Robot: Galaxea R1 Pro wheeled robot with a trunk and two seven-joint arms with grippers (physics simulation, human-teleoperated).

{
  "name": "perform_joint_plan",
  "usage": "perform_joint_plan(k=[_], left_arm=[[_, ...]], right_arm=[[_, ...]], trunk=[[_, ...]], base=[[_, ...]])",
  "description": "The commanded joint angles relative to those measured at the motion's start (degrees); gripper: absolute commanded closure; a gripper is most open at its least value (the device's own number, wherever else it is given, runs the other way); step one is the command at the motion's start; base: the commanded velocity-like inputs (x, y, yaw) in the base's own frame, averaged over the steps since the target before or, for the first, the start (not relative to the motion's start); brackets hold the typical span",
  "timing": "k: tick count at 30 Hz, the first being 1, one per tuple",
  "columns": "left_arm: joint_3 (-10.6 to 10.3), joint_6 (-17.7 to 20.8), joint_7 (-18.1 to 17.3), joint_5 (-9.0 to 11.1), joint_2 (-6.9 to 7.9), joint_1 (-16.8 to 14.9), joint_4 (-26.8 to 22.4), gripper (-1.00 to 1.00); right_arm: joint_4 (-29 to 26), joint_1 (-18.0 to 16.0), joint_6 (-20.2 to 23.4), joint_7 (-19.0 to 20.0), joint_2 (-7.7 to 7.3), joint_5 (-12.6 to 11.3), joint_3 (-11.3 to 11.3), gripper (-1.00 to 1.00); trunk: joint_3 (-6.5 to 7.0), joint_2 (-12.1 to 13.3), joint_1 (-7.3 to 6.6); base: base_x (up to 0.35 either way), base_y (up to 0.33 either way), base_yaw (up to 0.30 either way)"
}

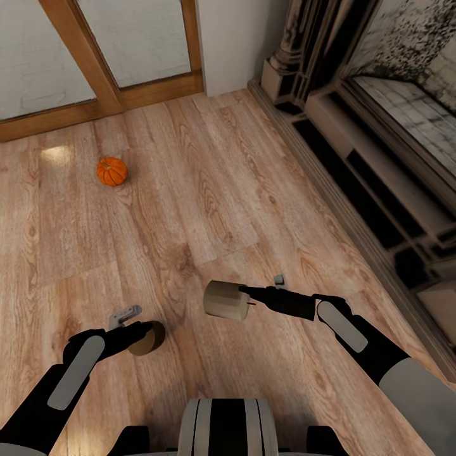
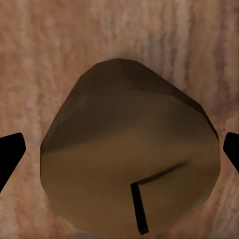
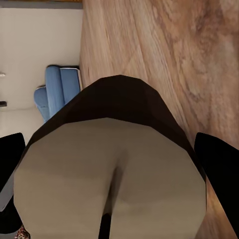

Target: Place each of the two pumpkins and all three candles from the living room inside a cabinet in the living room (use any cabinet), then make sure every cabinet is closed, and position the cauldron so it is next to a table in the living room.

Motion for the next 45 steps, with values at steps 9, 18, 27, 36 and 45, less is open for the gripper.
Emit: perform_joint_plan(k=[9,18,27,36,45], left_arm=[[-0.1,0.0,0.4,0.6,0.05,0.0,-0.1,-1.0],[-0.1,0.0,0.1,0.7,0.05,0.0,-0.1,-1.0],[-0.1,0.0,-0.1,0.7,0.05,0.0,-0.1,-1.0],[-0.1,0.0,-0.1,0.7,0.05,0.0,-0.1,-1.0],[-0.1,0.0,-0.1,0.7,-0.03,0.0,-0.1,1.0]], right_arm=[[0.0,0.0,0.2,0.0,-0.05,-0.5,0.1,1.0],[0.0,0.0,0.2,0.0,-0.05,-0.5,0.1,1.0],[0.0,0.0,0.2,0.0,-0.05,-0.5,0.1,1.0],[0.0,0.0,0.2,0.0,-0.05,-0.5,0.1,1.0],[0.0,0.0,0.2,0.1,-0.05,-0.5,0.1,1.0]], trunk=[[-0.47,0.0,0.04],[-0.47,0.0,0.04],[-1.14,-0.1,0.12],[-1.14,-0.1,0.12],[-1.14,-0.1,0.12]], base=[[0.0,0.0,0.0],[0.0,0.0,0.0],[0.0,0.0,0.0],[0.0,0.0,0.0],[0.0,0.0,0.0]])
